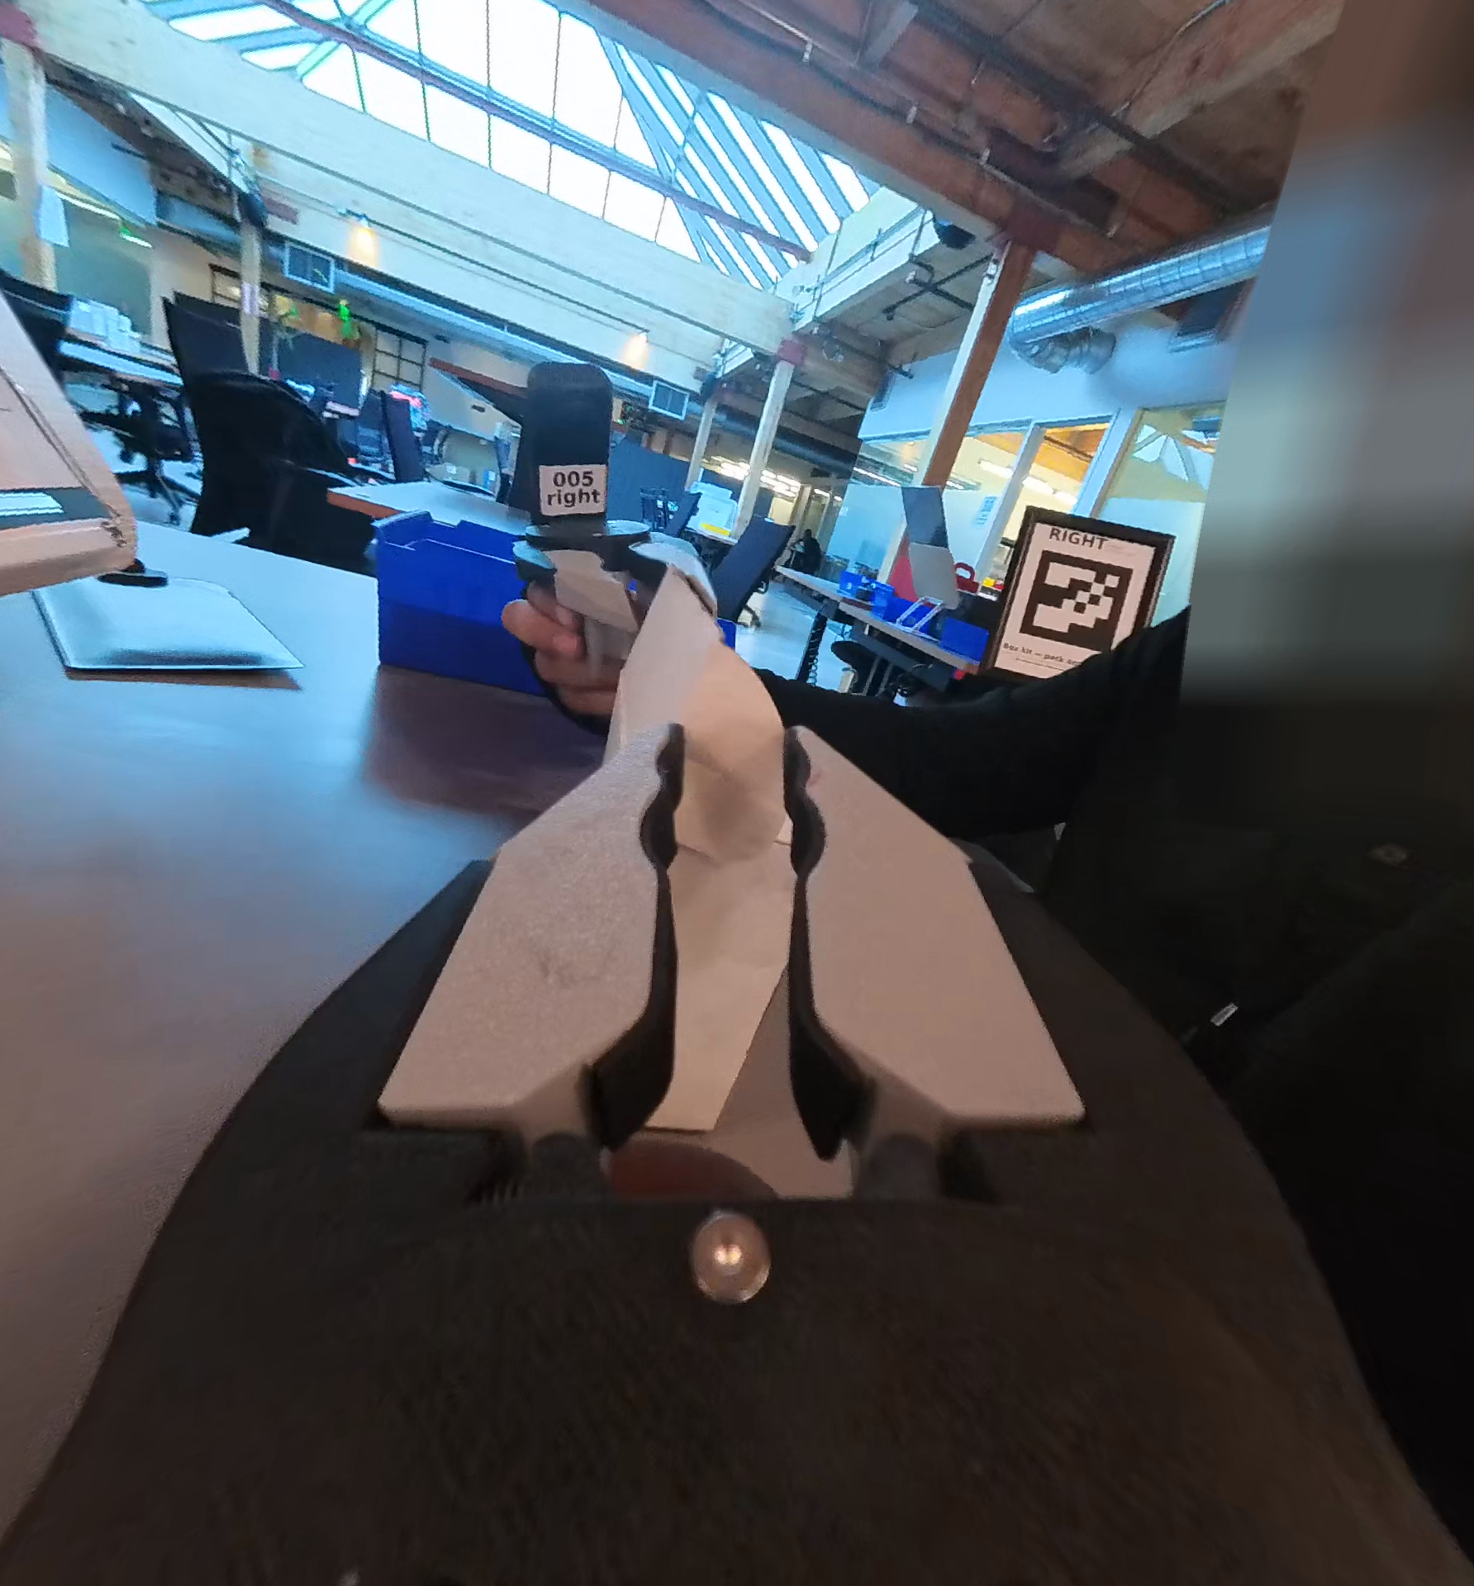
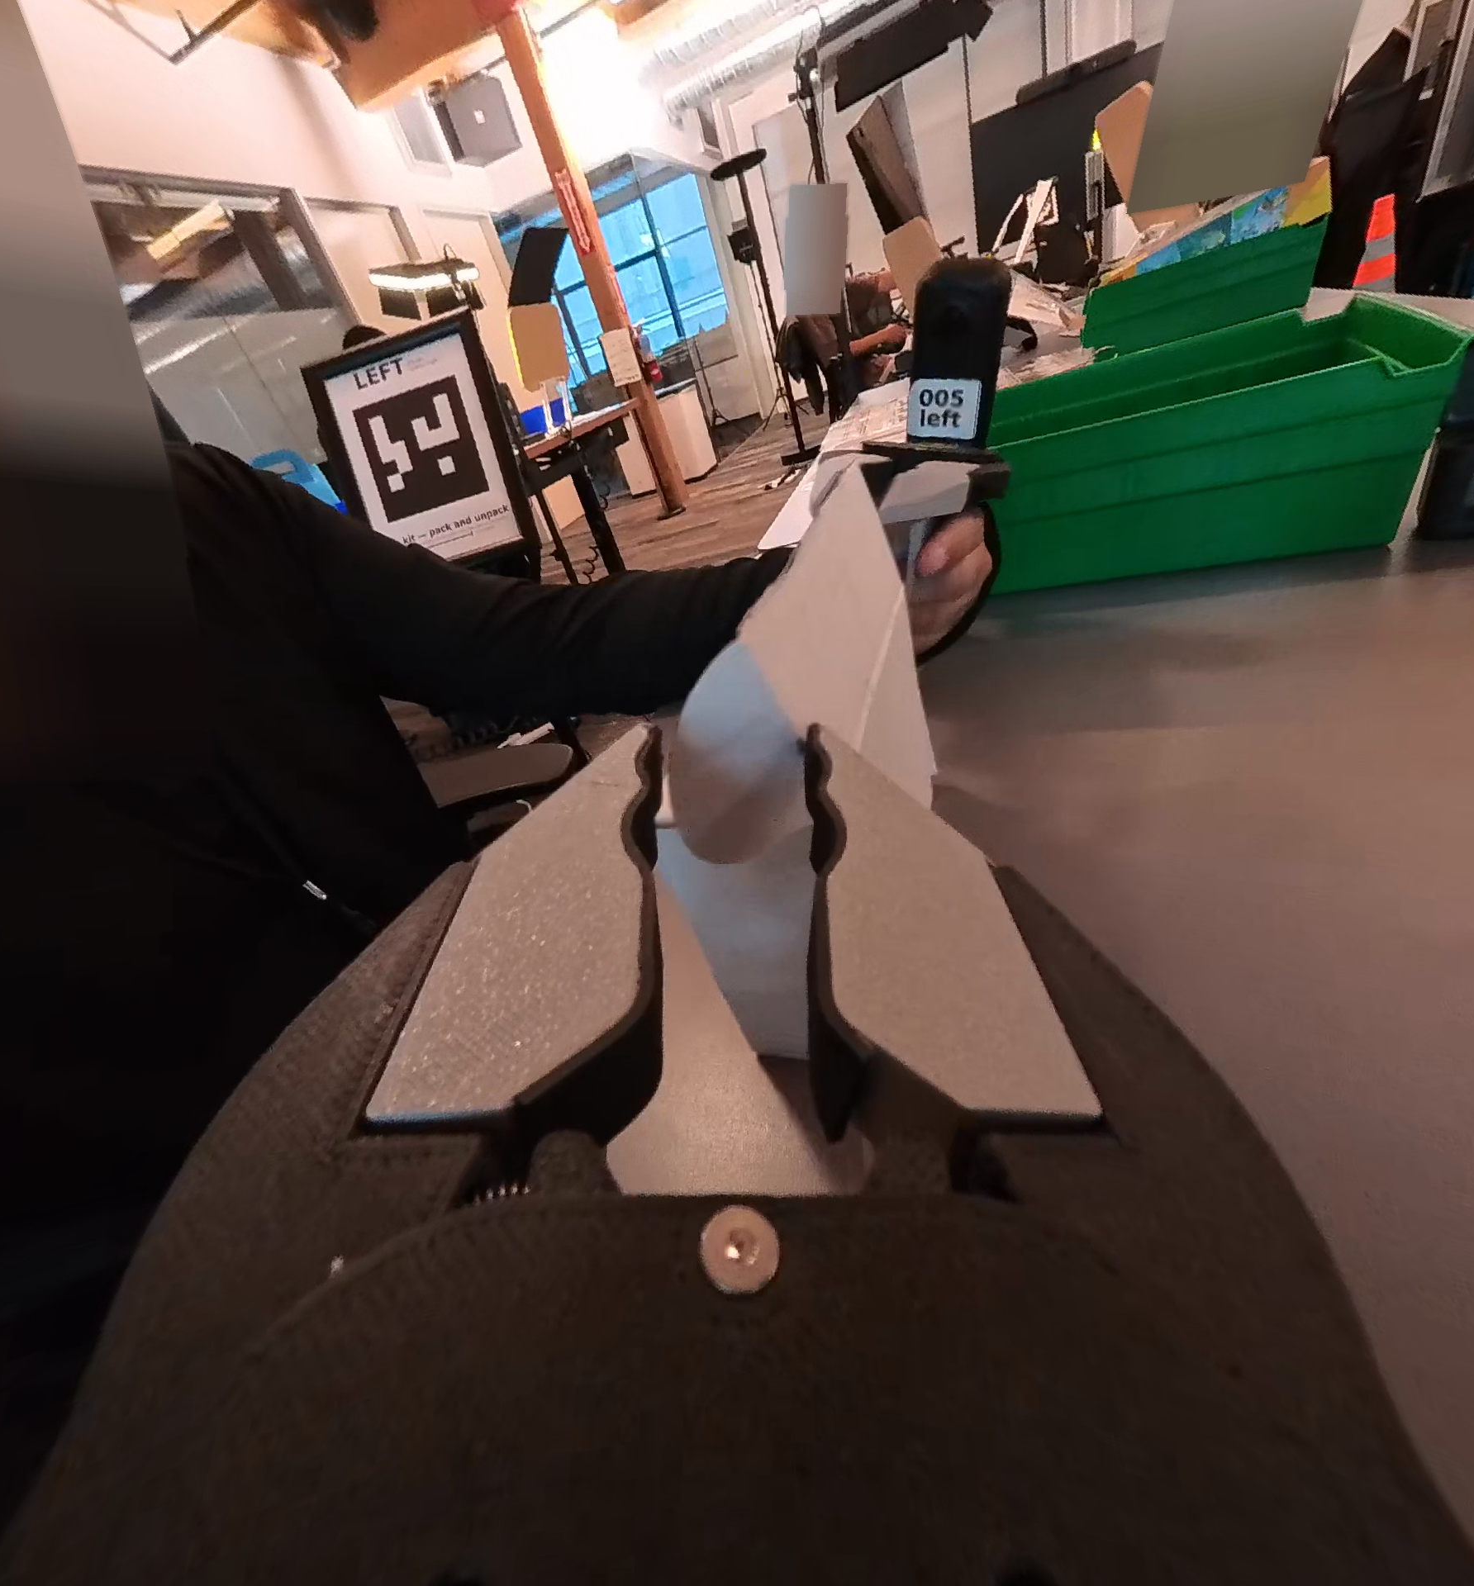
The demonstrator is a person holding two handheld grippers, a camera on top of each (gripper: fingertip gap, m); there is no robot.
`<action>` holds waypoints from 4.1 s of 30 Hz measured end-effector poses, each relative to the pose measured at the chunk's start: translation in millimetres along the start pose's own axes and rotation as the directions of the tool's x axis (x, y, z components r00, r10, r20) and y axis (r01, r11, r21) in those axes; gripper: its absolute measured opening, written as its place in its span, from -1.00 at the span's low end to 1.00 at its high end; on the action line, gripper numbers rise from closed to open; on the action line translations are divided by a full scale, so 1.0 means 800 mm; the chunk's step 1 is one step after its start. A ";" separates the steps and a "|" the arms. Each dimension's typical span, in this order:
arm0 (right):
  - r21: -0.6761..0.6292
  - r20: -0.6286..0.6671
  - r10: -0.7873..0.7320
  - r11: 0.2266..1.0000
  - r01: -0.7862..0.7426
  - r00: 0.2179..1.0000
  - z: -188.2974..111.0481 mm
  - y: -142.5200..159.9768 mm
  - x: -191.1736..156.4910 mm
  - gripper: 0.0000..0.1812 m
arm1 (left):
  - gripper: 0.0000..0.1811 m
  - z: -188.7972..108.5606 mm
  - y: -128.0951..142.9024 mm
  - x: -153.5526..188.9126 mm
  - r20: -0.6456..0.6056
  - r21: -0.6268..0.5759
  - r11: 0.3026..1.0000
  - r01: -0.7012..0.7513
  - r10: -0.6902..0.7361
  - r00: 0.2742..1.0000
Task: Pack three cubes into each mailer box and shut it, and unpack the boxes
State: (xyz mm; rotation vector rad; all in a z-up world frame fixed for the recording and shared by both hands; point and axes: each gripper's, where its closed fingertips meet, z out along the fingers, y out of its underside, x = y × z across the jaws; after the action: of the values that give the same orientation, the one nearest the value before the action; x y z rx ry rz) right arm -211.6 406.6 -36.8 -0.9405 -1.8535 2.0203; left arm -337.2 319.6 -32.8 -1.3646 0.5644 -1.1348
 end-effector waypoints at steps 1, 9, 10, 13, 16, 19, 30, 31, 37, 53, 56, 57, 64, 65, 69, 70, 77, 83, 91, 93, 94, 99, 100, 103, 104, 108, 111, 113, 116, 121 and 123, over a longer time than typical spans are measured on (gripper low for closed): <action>-0.009 -0.002 -0.003 1.000 0.003 1.000 0.002 0.002 0.000 -0.65 | -0.78 0.002 0.000 0.002 -0.006 -0.004 1.000 -0.007 0.007 1.000; -0.045 0.012 0.026 0.999 -0.025 1.000 -0.005 0.012 0.000 -0.57 | -0.68 0.004 0.009 0.005 0.002 -0.055 0.998 -0.030 0.030 1.000; -0.040 0.006 0.022 0.999 -0.022 1.000 -0.009 0.012 0.000 -0.57 | -0.65 0.002 0.011 0.003 0.012 -0.062 0.998 -0.028 0.028 1.000; 0.011 0.000 0.011 1.000 -0.011 1.000 -0.020 0.001 0.000 -0.59 | -0.58 0.000 0.014 -0.002 0.033 -0.072 0.997 -0.030 0.032 0.999; 0.013 0.002 0.010 1.000 -0.010 1.000 -0.021 0.003 0.002 -0.62 | -0.58 0.005 0.015 0.001 0.013 -0.073 0.997 -0.023 0.024 1.000; -0.007 0.028 -0.005 1.000 0.005 1.000 -0.014 0.008 -0.003 -0.67 | -0.59 0.014 0.024 0.005 -0.004 -0.113 0.993 -0.035 0.035 0.999; -0.018 0.036 -0.019 1.000 0.020 0.999 0.001 0.011 -0.005 -0.62 | -0.61 0.016 0.025 0.018 -0.053 -0.124 0.991 -0.059 0.053 0.997; -0.018 0.043 -0.015 1.000 0.016 0.999 0.003 0.011 -0.006 -0.62 | -0.61 0.017 0.025 0.018 -0.055 -0.122 0.991 -0.058 0.051 0.997; -0.014 -0.012 -0.032 0.999 0.032 0.999 0.005 0.006 0.001 -0.63 | -0.61 0.026 0.022 0.010 0.013 -0.134 0.988 -0.074 0.076 0.997; -0.009 -0.078 -0.027 1.000 0.026 0.997 0.010 -0.002 0.008 -0.72 | -0.62 0.058 0.014 -0.008 0.208 -0.179 0.984 -0.006 0.044 0.977; -0.012 -0.094 -0.032 0.999 0.031 0.995 0.010 -0.002 0.010 -0.72 | -0.62 0.058 0.012 -0.018 0.284 -0.180 0.983 0.022 0.031 0.958; -0.013 -0.094 -0.034 0.999 0.033 0.995 0.010 -0.002 0.010 -0.73 | -0.63 0.059 0.012 -0.019 0.305 -0.183 0.983 0.031 0.027 0.952; -0.027 -0.084 -0.046 0.999 0.044 0.995 0.011 0.000 0.007 -0.73 | -0.63 0.062 0.024 -0.012 0.323 -0.353 0.920 -0.173 0.293 0.900; -0.027 -0.079 -0.046 0.999 0.044 0.996 0.012 0.000 0.006 -0.72 | -0.63 0.061 0.024 -0.010 0.314 -0.360 0.914 -0.186 0.307 0.899; -0.037 -0.039 -0.034 0.999 0.032 0.999 0.012 0.002 -0.001 -0.66 | -0.63 0.060 0.027 0.005 0.245 -0.392 0.870 -0.299 0.411 0.878; -0.042 -0.035 -0.036 0.999 0.035 0.999 0.011 0.003 -0.002 -0.65 | -0.63 0.060 0.028 0.008 0.229 -0.403 0.849 -0.342 0.455 0.860; -0.068 -0.078 -0.058 0.996 0.053 0.995 0.005 0.007 0.001 -0.64 | -0.63 0.063 0.027 0.000 0.268 -0.410 0.850 -0.330 0.458 0.847; -0.102 -0.094 -0.068 0.993 0.059 0.993 -0.006 0.013 0.001 -0.63 | -0.63 0.072 0.025 -0.019 0.379 -0.347 0.930 -0.126 0.262 0.888; -0.128 -0.015 -0.054 0.990 0.052 0.998 -0.012 0.022 -0.018 -0.56 | -0.63 0.075 0.031 -0.007 0.325 -0.381 0.906 -0.183 0.316 0.891; -0.138 -0.005 -0.062 0.988 0.061 0.998 -0.014 0.024 -0.024 -0.55 | -0.63 0.075 0.032 -0.002 0.302 -0.402 0.887 -0.230 0.365 0.881; -0.144 0.003 -0.065 0.987 0.064 0.998 -0.015 0.024 -0.028 -0.54 | -0.63 0.075 0.033 0.002 0.283 -0.410 0.875 -0.258 0.390 0.876; -0.191 -0.039 -0.115 0.976 0.106 0.993 -0.010 0.028 -0.032 -0.54 | -0.63 0.074 0.036 0.018 0.205 -0.456 0.785 -0.419 0.551 0.809; -0.203 -0.056 -0.138 0.971 0.124 0.989 -0.008 0.029 -0.031 -0.54 | -0.62 0.073 0.036 0.017 0.208 -0.457 0.784 -0.421 0.554 0.806; -0.227 -0.109 -0.199 0.959 0.171 0.974 -0.008 0.030 -0.027 -0.57 | -0.62 0.072 0.035 0.014 0.218 -0.446 0.785 -0.429 0.561 0.799; -0.232 -0.128 -0.213 0.956 0.180 0.969 -0.009 0.030 -0.025 -0.57 | -0.62 0.072 0.035 0.013 0.219 -0.448 0.779 -0.439 0.572 0.791; -0.261 -0.163 -0.285 0.936 0.238 0.945 -0.006 0.031 -0.024 -0.58 | -0.62 0.071 0.036 0.017 0.186 -0.460 0.722 -0.517 0.647 0.739; -0.276 -0.188 -0.335 0.920 0.278 0.923 -0.006 0.029 -0.024 -0.59 | -0.62 0.069 0.038 0.025 0.154 -0.443 0.723 -0.530 0.644 0.749; -0.274 -0.198 -0.335 0.921 0.276 0.921 -0.005 0.028 -0.021 -0.59 | -0.62 0.066 0.038 0.028 0.147 -0.427 0.739 -0.521 0.626 0.766; -0.270 -0.208 -0.319 0.927 0.260 0.925 -0.005 0.028 -0.018 -0.59 | -0.54 0.061 0.041 0.028 0.145 -0.420 0.769 -0.481 0.580 0.801; -0.262 -0.209 -0.305 0.933 0.247 0.929 -0.006 0.027 -0.017 -0.59 | -0.57 0.053 0.022 0.036 0.154 -0.328 0.829 -0.452 0.519 0.841; -0.258 -0.206 -0.297 0.936 0.241 0.932 -0.005 0.027 -0.018 -0.59 | -0.61 0.046 0.010 0.036 0.177 -0.284 0.852 -0.440 0.497 0.849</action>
State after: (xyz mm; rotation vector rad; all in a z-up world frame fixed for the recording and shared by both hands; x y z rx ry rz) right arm -193.0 398.2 -53.6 -0.8836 -1.9800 1.4849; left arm -291.4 310.6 -25.5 -1.4344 0.8181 -0.4979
